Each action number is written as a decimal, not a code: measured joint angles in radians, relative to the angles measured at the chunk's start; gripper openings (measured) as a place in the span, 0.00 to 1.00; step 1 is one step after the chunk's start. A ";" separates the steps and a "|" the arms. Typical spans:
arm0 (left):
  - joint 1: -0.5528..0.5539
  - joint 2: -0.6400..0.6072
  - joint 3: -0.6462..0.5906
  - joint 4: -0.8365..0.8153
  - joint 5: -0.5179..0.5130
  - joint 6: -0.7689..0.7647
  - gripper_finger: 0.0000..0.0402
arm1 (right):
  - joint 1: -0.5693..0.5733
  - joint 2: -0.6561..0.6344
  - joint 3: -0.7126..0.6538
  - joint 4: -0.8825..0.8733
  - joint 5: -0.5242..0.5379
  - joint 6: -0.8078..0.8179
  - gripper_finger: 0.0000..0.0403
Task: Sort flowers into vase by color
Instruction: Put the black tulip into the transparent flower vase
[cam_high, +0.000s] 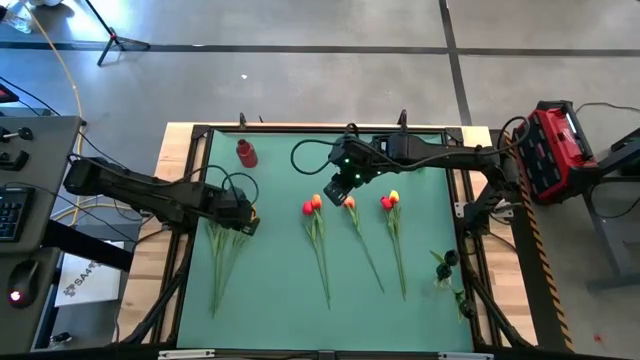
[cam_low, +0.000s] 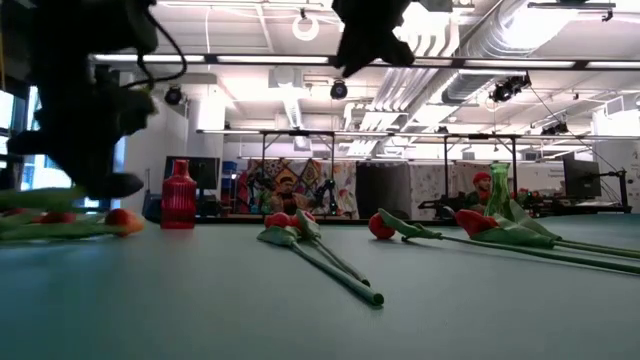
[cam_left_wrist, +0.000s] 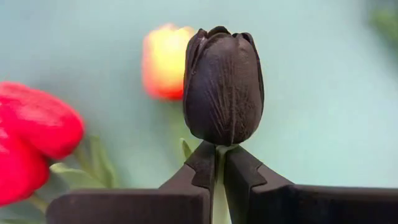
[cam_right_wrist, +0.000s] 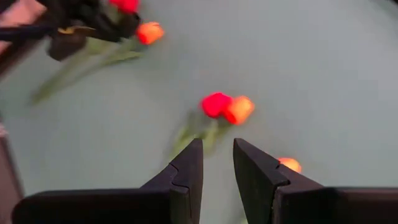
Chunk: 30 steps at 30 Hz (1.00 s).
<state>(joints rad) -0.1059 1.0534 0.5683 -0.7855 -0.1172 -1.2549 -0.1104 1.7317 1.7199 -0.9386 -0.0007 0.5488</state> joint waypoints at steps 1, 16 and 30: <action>0.000 -0.007 0.015 0.000 -0.006 0.008 0.02 | 0.000 0.000 0.000 0.020 -0.017 0.000 0.19; 0.000 -0.183 0.188 0.292 -0.310 0.272 0.02 | 0.073 0.002 0.000 0.315 -0.116 0.053 0.19; 0.000 -0.156 0.189 0.865 -0.357 0.691 0.02 | 0.145 0.030 0.000 0.427 -0.070 0.026 0.24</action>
<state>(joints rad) -0.1055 0.8974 0.7574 0.0797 -0.4742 -0.5636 0.0341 1.7618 1.7199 -0.5117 -0.0708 0.5751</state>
